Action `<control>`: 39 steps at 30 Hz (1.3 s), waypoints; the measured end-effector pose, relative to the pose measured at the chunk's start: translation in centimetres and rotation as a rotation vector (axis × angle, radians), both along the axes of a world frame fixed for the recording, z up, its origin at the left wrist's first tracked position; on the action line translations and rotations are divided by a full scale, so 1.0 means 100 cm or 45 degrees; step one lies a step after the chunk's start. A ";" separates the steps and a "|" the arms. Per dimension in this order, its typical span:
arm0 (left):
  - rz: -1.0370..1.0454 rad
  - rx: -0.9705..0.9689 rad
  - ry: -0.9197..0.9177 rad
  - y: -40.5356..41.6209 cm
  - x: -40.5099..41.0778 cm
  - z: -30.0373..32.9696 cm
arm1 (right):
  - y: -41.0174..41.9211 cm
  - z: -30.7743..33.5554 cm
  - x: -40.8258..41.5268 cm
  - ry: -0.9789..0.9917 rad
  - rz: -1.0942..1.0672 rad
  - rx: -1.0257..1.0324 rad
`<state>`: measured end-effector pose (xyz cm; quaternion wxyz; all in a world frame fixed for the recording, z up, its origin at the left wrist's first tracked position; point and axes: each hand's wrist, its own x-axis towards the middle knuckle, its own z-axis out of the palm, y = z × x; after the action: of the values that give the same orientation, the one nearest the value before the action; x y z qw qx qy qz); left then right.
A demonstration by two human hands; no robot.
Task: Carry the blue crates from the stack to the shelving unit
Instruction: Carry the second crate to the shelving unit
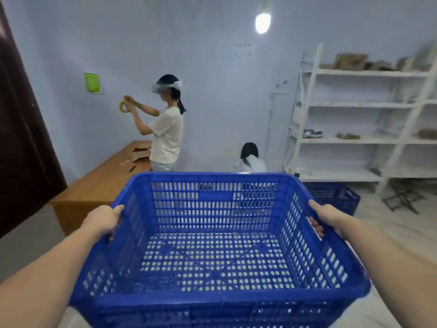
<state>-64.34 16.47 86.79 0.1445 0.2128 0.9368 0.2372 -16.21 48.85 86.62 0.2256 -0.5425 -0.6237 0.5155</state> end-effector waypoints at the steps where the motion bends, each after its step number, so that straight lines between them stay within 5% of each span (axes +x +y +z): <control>1: -0.054 0.010 -0.022 0.027 0.011 -0.004 | 0.008 0.001 0.026 -0.007 -0.047 0.001; 16: -0.617 -0.083 0.105 0.390 0.182 -0.032 | 0.163 -0.025 0.261 -0.113 -0.637 -0.166; 29: -0.895 0.041 -0.163 0.726 0.250 -0.037 | 0.328 -0.049 0.348 -0.159 -1.000 -0.206; 39: -0.947 0.211 -0.348 0.965 0.324 -0.045 | 0.535 -0.059 0.422 -0.255 -1.025 -0.167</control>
<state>-31.93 112.93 82.25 0.3261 0.5147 0.7458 0.2695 25.98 102.38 80.74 0.3124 -0.8036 -0.3466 0.3696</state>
